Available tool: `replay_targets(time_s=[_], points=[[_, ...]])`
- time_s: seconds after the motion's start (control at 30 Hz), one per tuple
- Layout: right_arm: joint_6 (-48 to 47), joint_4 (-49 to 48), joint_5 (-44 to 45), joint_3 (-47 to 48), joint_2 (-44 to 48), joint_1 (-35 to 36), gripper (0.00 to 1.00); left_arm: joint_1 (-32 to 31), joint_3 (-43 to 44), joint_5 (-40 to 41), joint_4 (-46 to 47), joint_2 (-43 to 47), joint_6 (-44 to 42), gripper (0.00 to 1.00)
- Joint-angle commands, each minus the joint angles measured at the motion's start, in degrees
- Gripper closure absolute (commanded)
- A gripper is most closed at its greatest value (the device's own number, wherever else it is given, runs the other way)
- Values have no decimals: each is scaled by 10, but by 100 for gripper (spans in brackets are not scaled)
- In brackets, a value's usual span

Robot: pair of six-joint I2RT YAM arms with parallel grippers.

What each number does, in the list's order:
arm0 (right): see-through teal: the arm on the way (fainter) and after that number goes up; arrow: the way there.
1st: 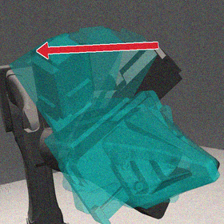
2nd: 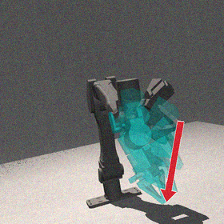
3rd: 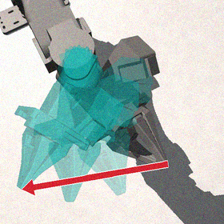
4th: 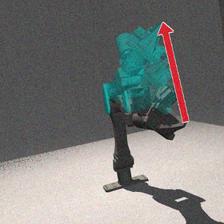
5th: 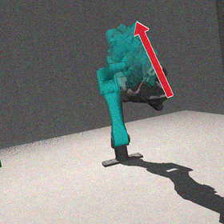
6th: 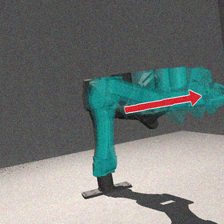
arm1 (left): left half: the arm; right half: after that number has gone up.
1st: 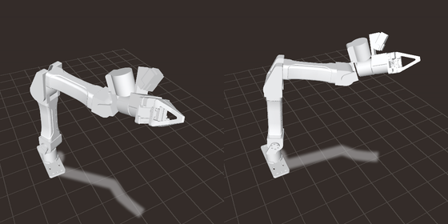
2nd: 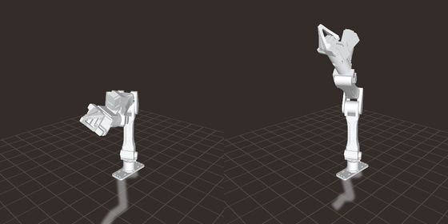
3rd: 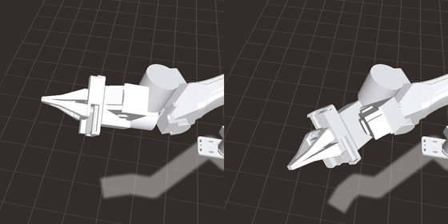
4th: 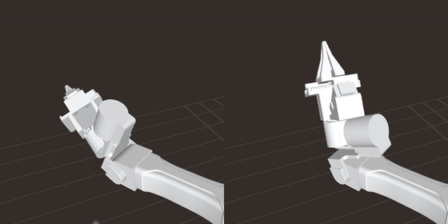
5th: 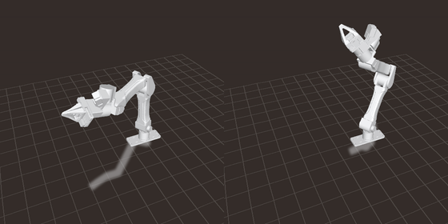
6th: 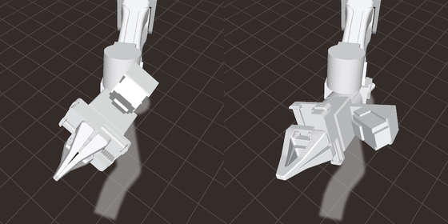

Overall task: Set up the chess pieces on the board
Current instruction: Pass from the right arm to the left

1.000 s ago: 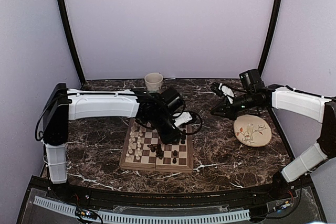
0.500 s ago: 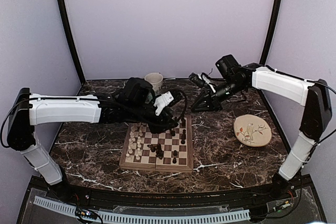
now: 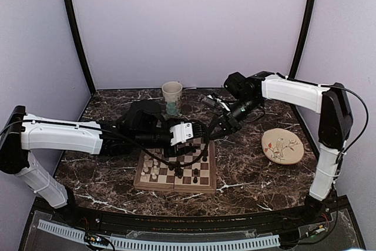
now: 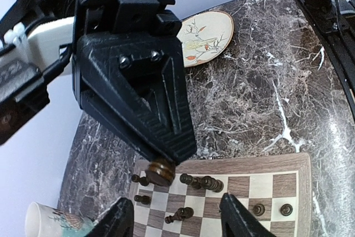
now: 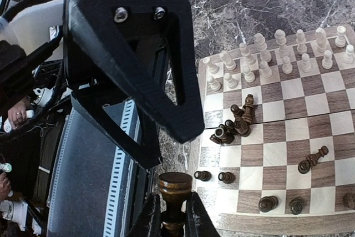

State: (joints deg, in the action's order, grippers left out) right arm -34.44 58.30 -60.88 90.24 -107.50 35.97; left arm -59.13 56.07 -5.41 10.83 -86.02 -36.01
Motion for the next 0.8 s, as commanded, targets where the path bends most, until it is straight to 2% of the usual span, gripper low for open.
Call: replay_targets(time_s=[0.0, 0.2, 0.5, 0.77], points=[[-10, 33, -33, 22, -21, 12, 87, -11, 26, 29, 0, 1, -77, 46], [-10, 37, -35, 23, -25, 16, 87, -17, 45, 15, -7, -10, -92, 48], [-13, 41, -43, 21, -25, 18, 87, -24, 79, 1, -52, -40, -105, 57], [-17, 43, -49, 19, -26, 17, 87, -27, 80, 10, -63, -51, -114, 61]])
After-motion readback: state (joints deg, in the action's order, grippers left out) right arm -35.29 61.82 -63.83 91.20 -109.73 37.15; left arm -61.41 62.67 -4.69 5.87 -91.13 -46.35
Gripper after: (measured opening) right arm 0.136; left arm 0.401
